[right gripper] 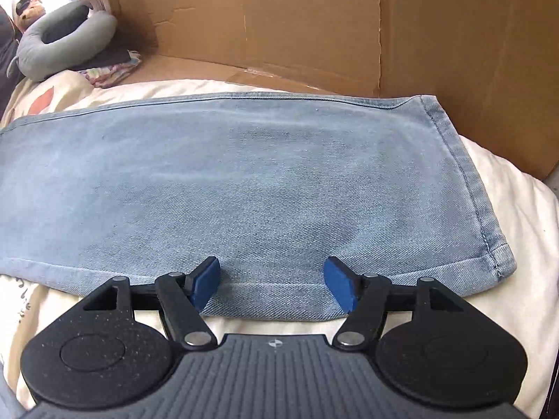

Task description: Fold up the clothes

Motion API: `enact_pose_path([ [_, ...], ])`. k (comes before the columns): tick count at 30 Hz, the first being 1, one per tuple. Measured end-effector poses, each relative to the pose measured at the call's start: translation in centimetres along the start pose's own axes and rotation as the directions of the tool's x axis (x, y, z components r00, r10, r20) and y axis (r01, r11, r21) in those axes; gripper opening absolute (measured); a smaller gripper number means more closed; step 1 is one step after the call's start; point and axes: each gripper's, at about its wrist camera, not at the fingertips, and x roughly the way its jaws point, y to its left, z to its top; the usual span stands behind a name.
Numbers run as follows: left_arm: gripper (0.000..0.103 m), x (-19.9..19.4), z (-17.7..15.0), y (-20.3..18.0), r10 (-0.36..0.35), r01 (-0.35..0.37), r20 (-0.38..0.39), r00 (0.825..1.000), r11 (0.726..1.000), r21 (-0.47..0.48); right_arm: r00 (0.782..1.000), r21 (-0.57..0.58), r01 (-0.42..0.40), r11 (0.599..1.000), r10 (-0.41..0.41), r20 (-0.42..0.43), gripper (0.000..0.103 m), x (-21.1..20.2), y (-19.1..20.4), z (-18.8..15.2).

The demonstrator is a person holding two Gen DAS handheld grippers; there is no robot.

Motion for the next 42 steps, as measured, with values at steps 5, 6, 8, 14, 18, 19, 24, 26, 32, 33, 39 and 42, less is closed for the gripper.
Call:
enact_pose_path([
  [5, 0.09, -8.2, -2.1, 2.1, -0.029, 0.029, 0.002, 1.0, 0.997, -0.076, 0.998, -0.004, -0.018, 1.0, 0.018, -0.066, 0.071, -3.8, -0.6, 0.6],
  [6, 0.093, -10.1, -2.8, 2.1, -0.039, 0.04, 0.011, 0.999, 0.994, -0.101, 0.997, 0.02, -0.026, 0.999, 0.027, -0.07, 0.071, -5.3, -1.0, 0.5],
  [8, 0.095, -12.8, -3.6, 2.0, -0.056, 0.055, -0.01, 0.998, 0.992, -0.116, 0.996, 0.071, -0.036, 0.997, 0.042, -0.073, 0.072, -8.2, -1.8, 0.2],
  [14, 0.096, -19.6, -4.2, 1.9, -0.098, 0.092, -0.041, 0.994, 0.989, -0.116, 0.994, 0.114, -0.065, 0.991, 0.075, -0.083, 0.074, -16.5, -3.5, 0.4],
  [18, 0.096, -22.8, -3.6, 1.4, -0.121, 0.118, -0.044, 0.992, 0.991, -0.065, 0.992, 0.123, -0.08, 0.989, 0.091, -0.084, 0.074, -22.1, -4.5, 0.7],
  [19, 0.096, -23.8, -3.6, 1.3, -0.129, 0.126, -0.037, 0.991, 0.99, -0.064, 0.992, 0.123, -0.087, 0.989, 0.097, -0.079, 0.074, -23.2, -4.7, 1.0],
  [24, 0.096, -28.3, -3.3, 1.6, -0.137, 0.136, -0.019, 0.99, 0.989, -0.065, 0.989, 0.097, -0.134, 0.986, 0.139, -0.044, 0.075, -27.6, -5.5, 2.5],
  [26, 0.096, -30.1, -3.5, 2.2, -0.147, 0.147, -0.001, 0.989, 0.986, -0.079, 0.987, 0.084, -0.153, 0.985, 0.156, -0.032, 0.076, -29.3, -5.7, 3.0],
  [32, 0.096, -35.1, -5.2, 4.2, -0.137, 0.141, 0.042, 0.99, 0.982, -0.127, 0.978, 0.044, -0.207, 0.977, 0.207, 0.005, 0.081, -34.3, -6.6, 4.5],
  [33, 0.096, -35.8, -5.7, 4.6, -0.135, 0.14, 0.044, 0.99, 0.981, -0.136, 0.977, 0.047, -0.211, 0.976, 0.211, 0.014, 0.082, -35.3, -6.9, 4.3],
  [39, 0.096, -39.2, -8.3, 7.0, -0.145, 0.147, 0.027, 0.989, 0.973, -0.176, 0.967, 0.14, -0.255, 0.957, 0.25, 0.052, 0.083, -39.3, -9.6, -1.2],
  [42, 0.096, -39.9, -9.7, 8.3, -0.153, 0.154, 0.022, 0.988, 0.966, -0.207, 0.962, 0.241, -0.275, 0.931, 0.266, 0.066, 0.083, -40.1, -10.8, -5.1],
])
